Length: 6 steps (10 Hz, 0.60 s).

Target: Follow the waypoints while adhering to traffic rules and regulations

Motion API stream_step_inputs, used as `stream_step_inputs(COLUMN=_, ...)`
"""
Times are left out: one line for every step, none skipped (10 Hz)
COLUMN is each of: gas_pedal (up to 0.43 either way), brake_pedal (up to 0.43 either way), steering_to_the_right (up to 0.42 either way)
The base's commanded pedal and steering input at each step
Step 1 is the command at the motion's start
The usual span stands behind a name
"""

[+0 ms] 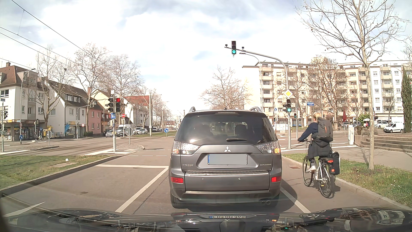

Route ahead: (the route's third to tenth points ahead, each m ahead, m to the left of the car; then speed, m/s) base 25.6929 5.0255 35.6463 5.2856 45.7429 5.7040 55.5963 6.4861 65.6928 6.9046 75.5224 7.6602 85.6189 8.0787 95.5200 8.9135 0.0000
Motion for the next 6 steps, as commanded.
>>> stream_step_inputs(gas_pedal=0.0, brake_pedal=0.305, steering_to_the_right=0.0)
stream_step_inputs(gas_pedal=0.0, brake_pedal=0.305, steering_to_the_right=0.0)
stream_step_inputs(gas_pedal=0.0, brake_pedal=0.311, steering_to_the_right=0.0)
stream_step_inputs(gas_pedal=0.0, brake_pedal=0.305, steering_to_the_right=0.0)
stream_step_inputs(gas_pedal=0.0, brake_pedal=0.311, steering_to_the_right=0.0)
stream_step_inputs(gas_pedal=0.0, brake_pedal=0.305, steering_to_the_right=0.0)
